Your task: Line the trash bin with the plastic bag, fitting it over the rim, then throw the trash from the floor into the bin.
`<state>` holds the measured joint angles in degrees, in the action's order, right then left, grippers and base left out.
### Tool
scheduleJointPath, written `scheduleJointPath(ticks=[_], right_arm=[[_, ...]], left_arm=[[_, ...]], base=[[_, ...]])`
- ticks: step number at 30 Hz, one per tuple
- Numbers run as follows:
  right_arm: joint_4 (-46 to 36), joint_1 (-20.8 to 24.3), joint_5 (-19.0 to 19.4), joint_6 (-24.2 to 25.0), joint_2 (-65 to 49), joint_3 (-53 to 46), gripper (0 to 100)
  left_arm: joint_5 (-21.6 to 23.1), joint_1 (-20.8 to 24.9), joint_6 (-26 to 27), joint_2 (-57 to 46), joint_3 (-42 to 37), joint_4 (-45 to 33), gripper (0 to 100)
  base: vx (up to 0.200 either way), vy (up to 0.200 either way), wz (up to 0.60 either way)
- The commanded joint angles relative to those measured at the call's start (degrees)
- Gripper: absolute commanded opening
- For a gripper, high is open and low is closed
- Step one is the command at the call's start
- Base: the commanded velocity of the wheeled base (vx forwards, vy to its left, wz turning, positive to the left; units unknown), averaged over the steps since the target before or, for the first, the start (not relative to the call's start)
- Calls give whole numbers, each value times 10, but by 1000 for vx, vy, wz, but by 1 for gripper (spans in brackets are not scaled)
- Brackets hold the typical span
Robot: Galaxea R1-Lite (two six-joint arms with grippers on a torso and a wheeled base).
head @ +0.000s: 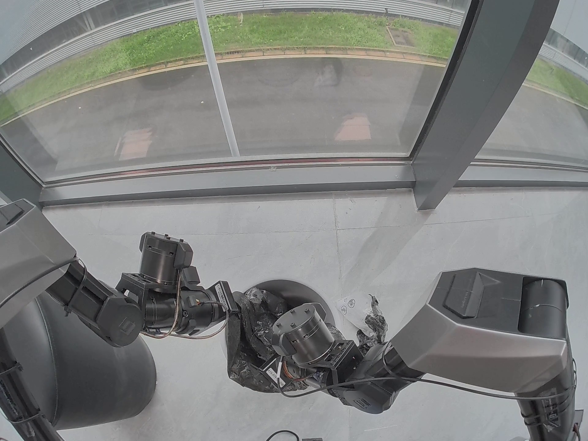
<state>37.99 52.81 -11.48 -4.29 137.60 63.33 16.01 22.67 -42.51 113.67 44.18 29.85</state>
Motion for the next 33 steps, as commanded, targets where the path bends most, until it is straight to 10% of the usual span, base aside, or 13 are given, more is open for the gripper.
scheduleJointPath(ticks=[1, 17, 33], right_arm=[[-1, -5, -1, 0, 21, 10, 100], [-12, -19, -76, -2, 73, 72, 100], [23, 7, -233, -5, 58, 65, 100]], left_arm=[[0, 0, 0, 1, -1, 0, 0], [-1, -1, 0, -1, -2, 0, 0], [0, -8, 0, 0, -7, 0, 0]], base=[[0, 0, 0], [0, 0, 0], [0, 0, 0]])
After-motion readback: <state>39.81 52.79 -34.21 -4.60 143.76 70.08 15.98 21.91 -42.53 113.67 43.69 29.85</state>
